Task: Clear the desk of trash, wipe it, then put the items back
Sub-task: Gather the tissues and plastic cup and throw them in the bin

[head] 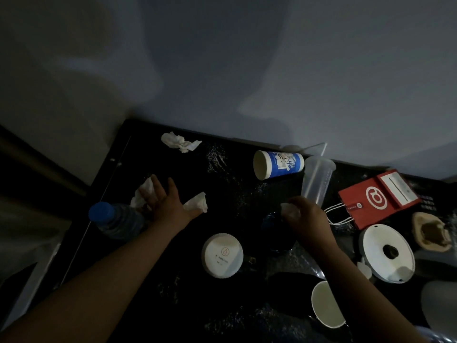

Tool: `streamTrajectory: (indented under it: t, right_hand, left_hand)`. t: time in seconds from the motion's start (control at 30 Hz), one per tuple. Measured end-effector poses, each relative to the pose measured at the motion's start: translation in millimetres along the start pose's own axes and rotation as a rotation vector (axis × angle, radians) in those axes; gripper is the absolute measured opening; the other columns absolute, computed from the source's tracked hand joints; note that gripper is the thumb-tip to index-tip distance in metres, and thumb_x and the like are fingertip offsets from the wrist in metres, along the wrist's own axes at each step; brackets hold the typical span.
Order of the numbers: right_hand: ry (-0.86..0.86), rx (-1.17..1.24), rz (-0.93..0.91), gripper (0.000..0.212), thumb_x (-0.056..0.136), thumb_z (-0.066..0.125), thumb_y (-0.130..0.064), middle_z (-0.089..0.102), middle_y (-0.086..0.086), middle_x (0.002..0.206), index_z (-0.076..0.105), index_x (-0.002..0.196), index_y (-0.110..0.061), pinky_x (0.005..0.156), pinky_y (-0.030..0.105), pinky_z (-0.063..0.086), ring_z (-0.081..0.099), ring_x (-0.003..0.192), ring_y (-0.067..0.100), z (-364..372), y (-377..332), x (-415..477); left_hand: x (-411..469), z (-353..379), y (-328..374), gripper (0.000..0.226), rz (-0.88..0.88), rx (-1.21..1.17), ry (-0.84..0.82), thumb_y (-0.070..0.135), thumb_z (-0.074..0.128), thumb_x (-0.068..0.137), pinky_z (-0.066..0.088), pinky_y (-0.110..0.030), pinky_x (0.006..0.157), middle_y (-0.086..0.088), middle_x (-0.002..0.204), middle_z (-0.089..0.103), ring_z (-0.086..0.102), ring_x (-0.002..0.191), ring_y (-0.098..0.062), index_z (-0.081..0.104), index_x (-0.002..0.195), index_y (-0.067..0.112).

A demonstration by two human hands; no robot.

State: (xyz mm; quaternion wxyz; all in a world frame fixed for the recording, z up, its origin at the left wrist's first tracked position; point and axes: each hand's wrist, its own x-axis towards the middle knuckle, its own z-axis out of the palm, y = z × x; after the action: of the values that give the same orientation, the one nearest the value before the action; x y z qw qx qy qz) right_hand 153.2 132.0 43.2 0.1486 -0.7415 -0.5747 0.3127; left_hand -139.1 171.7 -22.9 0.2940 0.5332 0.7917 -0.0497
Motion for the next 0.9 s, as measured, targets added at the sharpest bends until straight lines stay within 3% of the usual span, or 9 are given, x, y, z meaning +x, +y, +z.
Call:
streamTrajectory:
  t: [0.13,0.23,0.4,0.57,0.67,0.8,0.9]
  right_hand:
    - [-0.02,-0.009,0.008,0.032,0.089,0.063,-0.023,0.058,0.007,0.119,0.057,0.12,-0.019,0.087,0.045,0.055,0.06,0.102,0.02,-2.1,1.3,5.8]
    - [-0.027,-0.008,0.005,0.033,0.09,0.064,-0.023,0.059,0.007,0.118,0.058,0.121,-0.017,0.088,0.045,0.055,0.06,0.101,0.021,-1.0,0.5,14.3]
    - [-0.041,-0.026,-0.014,0.033,0.09,0.063,-0.026,0.058,0.004,0.121,0.058,0.121,-0.018,0.091,0.046,0.053,0.058,0.106,0.019,1.0,0.8,27.0]
    - [-0.051,-0.044,-0.045,0.034,0.09,0.063,-0.024,0.056,0.002,0.123,0.056,0.123,-0.02,0.087,0.032,0.05,0.051,0.099,0.009,1.6,1.6,37.8]
    - [-0.05,-0.038,-0.038,0.035,0.089,0.063,-0.024,0.054,0.0,0.123,0.055,0.123,-0.022,0.09,0.04,0.052,0.051,0.101,0.01,-1.1,2.2,43.5]
    - [0.048,0.011,-0.036,0.026,0.09,0.063,-0.024,0.058,0.001,0.114,0.058,0.115,-0.023,0.08,0.042,0.057,0.06,0.092,0.016,-7.6,5.9,49.3]
    - [0.141,0.036,-0.042,0.028,0.089,0.063,-0.02,0.058,0.001,0.113,0.057,0.116,-0.022,0.077,0.048,0.057,0.063,0.092,0.021,-13.3,11.3,56.1]
  left_hand:
    - [17.6,5.3,-0.6,0.117,-0.007,-0.053,-0.026,0.063,0.07,0.072,0.013,-0.059,0.114,-0.011,0.153,-0.032,-0.018,0.141,-0.046,-0.006,0.153,0.025]
    - [24.4,11.0,-1.4,0.101,0.026,-0.09,-0.003,0.047,0.072,0.08,0.023,-0.049,0.114,-0.017,0.156,-0.008,0.003,0.141,-0.045,0.008,0.154,0.019]
    - [26.2,17.4,-1.3,0.069,0.101,-0.076,0.088,0.029,0.075,0.08,0.035,-0.046,0.104,-0.019,0.142,0.027,0.03,0.128,-0.043,0.041,0.138,0.011]
    - [36.0,14.4,5.3,0.065,0.145,-0.228,0.064,0.009,0.074,0.08,0.041,-0.046,0.103,-0.018,0.139,0.034,0.046,0.121,-0.039,0.045,0.138,0.006]
    - [45.9,4.8,17.9,0.065,0.206,-0.289,0.132,0.005,0.074,0.079,0.043,-0.044,0.102,-0.019,0.137,0.035,0.051,0.116,-0.036,0.046,0.137,0.003]
    - [63.9,-18.3,39.9,0.066,0.292,-0.327,0.207,0.002,0.072,0.079,0.037,-0.033,0.102,-0.019,0.138,0.031,0.049,0.115,-0.033,0.042,0.138,0.001]
    - [82.6,-29.1,51.4,0.07,0.318,-0.353,0.25,0.001,0.074,0.078,0.035,-0.034,0.104,-0.021,0.142,0.027,0.046,0.12,-0.034,0.04,0.14,0.002]
